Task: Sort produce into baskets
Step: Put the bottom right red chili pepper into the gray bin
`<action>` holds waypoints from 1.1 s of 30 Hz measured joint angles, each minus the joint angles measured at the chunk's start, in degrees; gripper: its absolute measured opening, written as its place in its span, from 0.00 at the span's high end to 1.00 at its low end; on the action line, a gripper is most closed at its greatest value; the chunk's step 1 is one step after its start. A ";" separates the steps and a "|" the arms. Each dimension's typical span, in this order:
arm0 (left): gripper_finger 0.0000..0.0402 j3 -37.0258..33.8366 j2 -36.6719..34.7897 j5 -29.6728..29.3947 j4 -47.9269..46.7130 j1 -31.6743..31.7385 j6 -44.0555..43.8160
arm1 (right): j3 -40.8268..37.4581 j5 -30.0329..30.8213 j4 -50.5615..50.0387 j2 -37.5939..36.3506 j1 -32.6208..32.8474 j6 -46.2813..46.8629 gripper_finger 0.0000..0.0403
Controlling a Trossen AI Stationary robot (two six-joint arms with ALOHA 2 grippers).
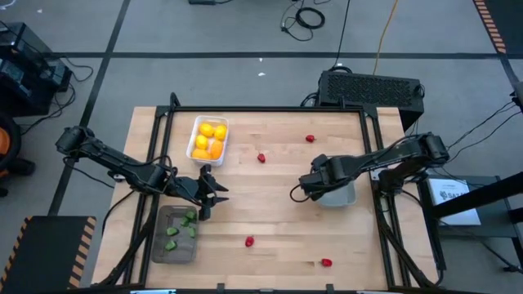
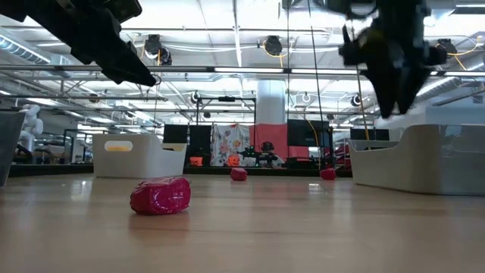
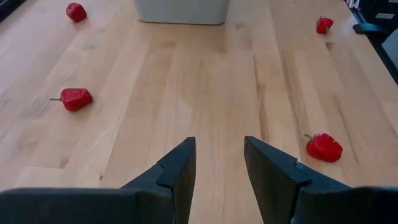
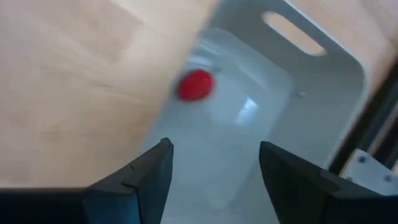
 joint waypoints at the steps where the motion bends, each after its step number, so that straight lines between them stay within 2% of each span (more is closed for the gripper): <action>1: 0.64 0.00 0.00 0.00 0.00 0.00 0.04 | 1.13 -0.04 0.60 0.00 0.36 -0.28 0.44; 7: 0.64 0.00 0.00 0.00 0.04 0.00 0.07 | 8.21 -1.14 7.83 -0.09 4.09 0.08 0.46; 13: 0.64 0.00 0.00 0.83 -0.09 0.00 0.00 | 9.40 -3.96 30.73 0.25 12.51 0.56 0.47; 16: 0.64 0.00 0.00 1.72 -0.11 -0.04 0.00 | 9.49 -6.12 38.32 1.90 17.97 3.09 0.47; 23: 0.64 0.02 1.39 1.94 3.47 -2.33 0.91 | 9.36 -12.38 38.32 9.20 29.11 14.61 0.47; 27: 0.64 0.04 4.79 1.99 10.29 -3.18 1.86 | 9.36 -15.09 36.98 12.44 31.72 23.39 0.47; 31: 0.64 0.04 9.13 1.99 15.67 -3.28 1.98 | 9.36 -21.01 31.51 14.42 32.94 34.26 0.47; 33: 0.64 0.04 11.42 1.99 17.20 -3.22 2.02 | 9.36 -23.60 28.13 15.11 33.40 36.47 0.47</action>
